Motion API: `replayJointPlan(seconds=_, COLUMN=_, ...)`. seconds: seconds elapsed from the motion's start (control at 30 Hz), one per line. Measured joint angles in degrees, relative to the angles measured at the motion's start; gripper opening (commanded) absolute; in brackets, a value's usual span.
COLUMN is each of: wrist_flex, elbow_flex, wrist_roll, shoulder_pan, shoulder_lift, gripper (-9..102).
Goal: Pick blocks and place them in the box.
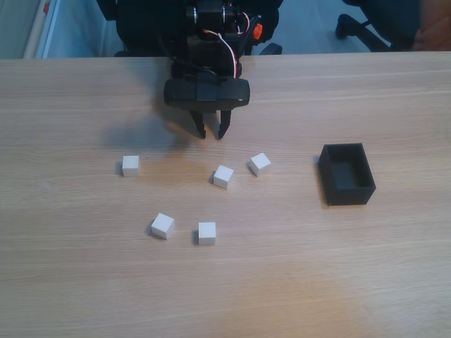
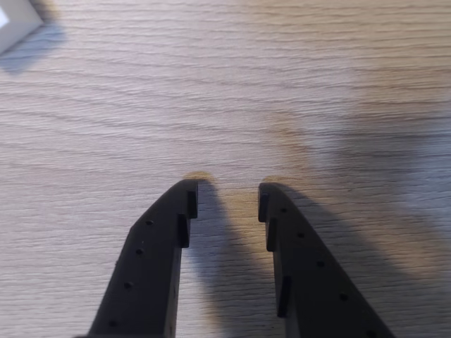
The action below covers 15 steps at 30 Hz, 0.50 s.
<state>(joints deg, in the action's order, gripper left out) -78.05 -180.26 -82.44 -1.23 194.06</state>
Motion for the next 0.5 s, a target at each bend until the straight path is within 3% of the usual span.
replayJointPlan(seconds=0.5, wrist_flex=-0.44, elbow_flex=0.0, wrist_roll=-3.78, shoulder_pan=0.0, shoulder_lift=0.0, gripper=7)
